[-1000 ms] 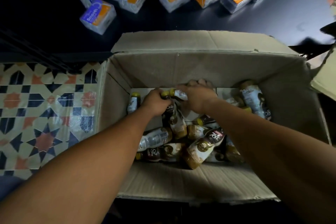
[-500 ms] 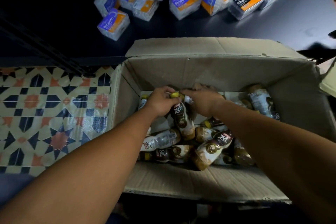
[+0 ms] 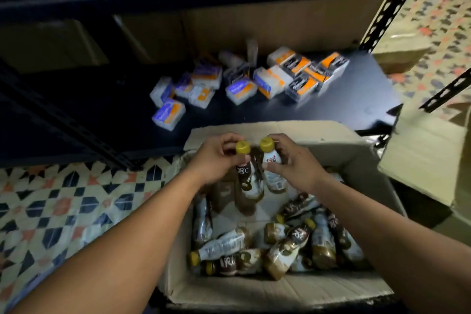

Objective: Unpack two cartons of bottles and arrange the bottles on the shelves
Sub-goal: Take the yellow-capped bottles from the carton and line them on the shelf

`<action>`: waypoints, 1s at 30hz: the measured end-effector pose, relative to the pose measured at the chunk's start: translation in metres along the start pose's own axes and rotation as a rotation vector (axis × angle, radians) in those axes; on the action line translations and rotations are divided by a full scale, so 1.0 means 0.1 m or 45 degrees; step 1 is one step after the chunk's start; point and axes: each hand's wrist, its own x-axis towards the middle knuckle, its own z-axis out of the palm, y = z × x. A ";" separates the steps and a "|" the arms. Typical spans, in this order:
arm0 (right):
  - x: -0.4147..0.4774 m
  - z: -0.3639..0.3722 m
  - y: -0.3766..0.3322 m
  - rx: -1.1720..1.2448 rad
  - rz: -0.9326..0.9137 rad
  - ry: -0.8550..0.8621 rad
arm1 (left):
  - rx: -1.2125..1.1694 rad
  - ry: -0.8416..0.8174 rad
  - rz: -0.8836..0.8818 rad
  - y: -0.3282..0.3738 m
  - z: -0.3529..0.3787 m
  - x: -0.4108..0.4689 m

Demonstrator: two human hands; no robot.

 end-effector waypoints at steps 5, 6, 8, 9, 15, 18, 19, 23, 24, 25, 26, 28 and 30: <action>0.02 -0.57 -0.84 0.121 -0.194 0.212 | 0.118 0.032 0.296 1.04 -0.30 -0.06; 0.02 -0.70 -1.03 0.129 -0.243 0.232 | 0.149 0.051 0.358 1.25 -0.37 -0.08; 0.03 -0.94 -1.39 0.114 -0.333 0.286 | 0.210 0.077 0.484 1.68 -0.50 -0.13; 0.04 -1.05 -1.56 0.093 -0.370 0.319 | 0.212 0.086 0.535 1.88 -0.56 -0.17; 0.13 -1.61 -2.56 0.129 -0.568 0.440 | 0.212 0.140 0.777 2.97 -0.99 -0.38; 0.22 -1.79 -2.94 0.173 -0.653 0.462 | 0.201 0.195 0.841 3.38 -1.18 -0.41; 0.27 -1.84 -3.06 0.188 -0.670 0.471 | 0.194 0.210 0.855 3.49 -1.23 -0.41; 0.49 -1.99 -3.37 0.194 -0.698 0.521 | 0.187 0.281 0.868 3.76 -1.40 -0.30; 0.56 -2.02 -3.41 0.192 -0.690 0.526 | 0.185 0.295 0.867 3.79 -1.42 -0.25; 0.63 -2.04 -3.43 0.190 -0.680 0.535 | 0.189 0.304 0.864 3.82 -1.43 -0.21; 0.70 -2.05 -3.43 0.180 -0.666 0.550 | 0.197 0.317 0.862 3.83 -1.43 -0.16; 0.85 -2.07 -3.40 0.151 -0.629 0.573 | 0.210 0.369 0.860 3.84 -1.42 -0.08; 0.96 -2.07 -3.38 0.119 -0.598 0.581 | 0.223 0.431 0.860 3.83 -1.41 0.01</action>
